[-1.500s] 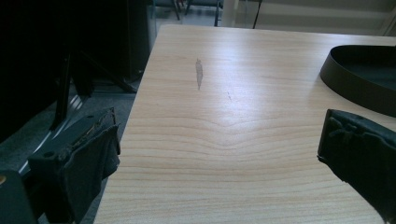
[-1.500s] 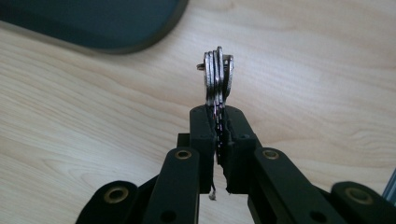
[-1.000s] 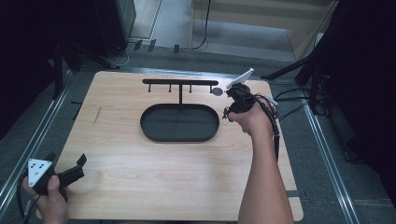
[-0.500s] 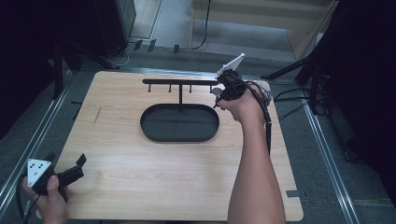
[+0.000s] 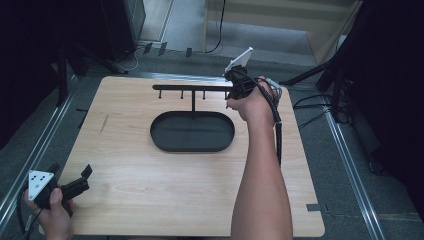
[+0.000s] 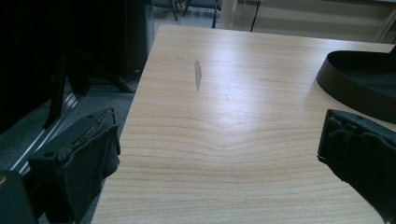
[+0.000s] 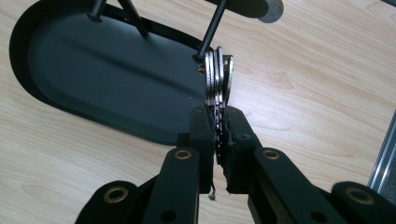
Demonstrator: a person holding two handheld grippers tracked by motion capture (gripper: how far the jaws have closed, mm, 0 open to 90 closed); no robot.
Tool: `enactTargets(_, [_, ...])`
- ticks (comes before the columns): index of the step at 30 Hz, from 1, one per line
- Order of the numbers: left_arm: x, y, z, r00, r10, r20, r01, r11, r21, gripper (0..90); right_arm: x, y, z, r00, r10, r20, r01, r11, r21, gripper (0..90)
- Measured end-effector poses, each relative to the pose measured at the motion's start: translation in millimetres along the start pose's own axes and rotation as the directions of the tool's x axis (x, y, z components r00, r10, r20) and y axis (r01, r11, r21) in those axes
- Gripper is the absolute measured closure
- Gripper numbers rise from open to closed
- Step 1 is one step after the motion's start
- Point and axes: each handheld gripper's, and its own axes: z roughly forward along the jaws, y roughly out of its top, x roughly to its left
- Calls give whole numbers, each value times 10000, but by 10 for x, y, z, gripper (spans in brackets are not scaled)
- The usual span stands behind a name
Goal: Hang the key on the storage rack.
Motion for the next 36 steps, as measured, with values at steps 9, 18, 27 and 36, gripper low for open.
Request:
enactTargets(9, [-1,0,-1,10000,10,-8,-10,10000,4,0,32,36,37,10000,-3,31,3,10000,-45,840])
enactTargets(18, [0,-1,-1,10000,-26,-9,26,10000,-10,0,63,82,45,9997,-93,227,99,9997,-232,840])
enactTargets(27, [0,0,1,10000,-8,14,8,10000,8,0,85,78,47,9994,-196,271,199,9997,-129,839])
enactTargets(36, [0,0,1,10000,6,7,-6,10000,11,0,85,75,49,9983,-364,453,383,9984,-426,838])
